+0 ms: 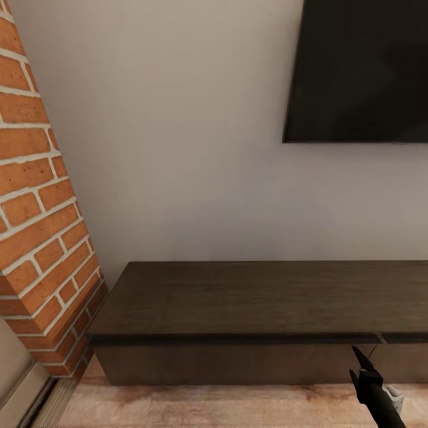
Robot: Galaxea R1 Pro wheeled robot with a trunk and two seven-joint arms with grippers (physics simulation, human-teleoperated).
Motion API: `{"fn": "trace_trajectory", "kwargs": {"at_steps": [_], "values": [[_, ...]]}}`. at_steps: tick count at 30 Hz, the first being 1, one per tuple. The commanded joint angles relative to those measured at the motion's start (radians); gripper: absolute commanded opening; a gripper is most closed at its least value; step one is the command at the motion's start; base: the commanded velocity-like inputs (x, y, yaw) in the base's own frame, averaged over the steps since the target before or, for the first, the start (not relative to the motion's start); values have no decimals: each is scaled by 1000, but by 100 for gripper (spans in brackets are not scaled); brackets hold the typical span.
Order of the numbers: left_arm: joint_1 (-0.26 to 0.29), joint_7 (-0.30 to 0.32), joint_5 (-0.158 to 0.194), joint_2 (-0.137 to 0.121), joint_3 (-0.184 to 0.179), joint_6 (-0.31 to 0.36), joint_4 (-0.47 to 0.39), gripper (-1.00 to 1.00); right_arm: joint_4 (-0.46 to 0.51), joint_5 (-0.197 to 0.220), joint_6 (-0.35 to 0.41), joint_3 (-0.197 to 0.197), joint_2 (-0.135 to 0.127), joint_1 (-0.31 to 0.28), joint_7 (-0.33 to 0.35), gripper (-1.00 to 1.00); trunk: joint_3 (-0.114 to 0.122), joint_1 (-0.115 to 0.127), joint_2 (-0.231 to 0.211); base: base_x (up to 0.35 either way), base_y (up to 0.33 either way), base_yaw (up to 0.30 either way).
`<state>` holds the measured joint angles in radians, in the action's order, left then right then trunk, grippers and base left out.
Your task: Place each of the two pumpkins and all three candles from the living room inside a cabinet in the living room (use any cabinet), then make sure every cabinet is closed, and position the cauldron so it is next to a table in the living room.
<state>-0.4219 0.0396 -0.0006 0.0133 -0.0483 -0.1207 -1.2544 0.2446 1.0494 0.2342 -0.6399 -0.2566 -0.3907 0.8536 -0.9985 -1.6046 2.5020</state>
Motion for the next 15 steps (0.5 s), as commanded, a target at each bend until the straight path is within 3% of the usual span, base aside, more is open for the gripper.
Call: {"fn": "trace_trajectory", "kwargs": {"at_steps": [1, 15], "values": [[0, 4, 0, 0, 1, -2, 0, 100, -1, 10, 10, 1, 0, 0, 2, 100, -1, 0, 0, 0, 0, 0], [-1, 3, 1, 0, 2, -9, 0, 100, 1, 9, 10, 2, 0, 0, 2, 100, -1, 0, 0, 45, 0, 0]]}}
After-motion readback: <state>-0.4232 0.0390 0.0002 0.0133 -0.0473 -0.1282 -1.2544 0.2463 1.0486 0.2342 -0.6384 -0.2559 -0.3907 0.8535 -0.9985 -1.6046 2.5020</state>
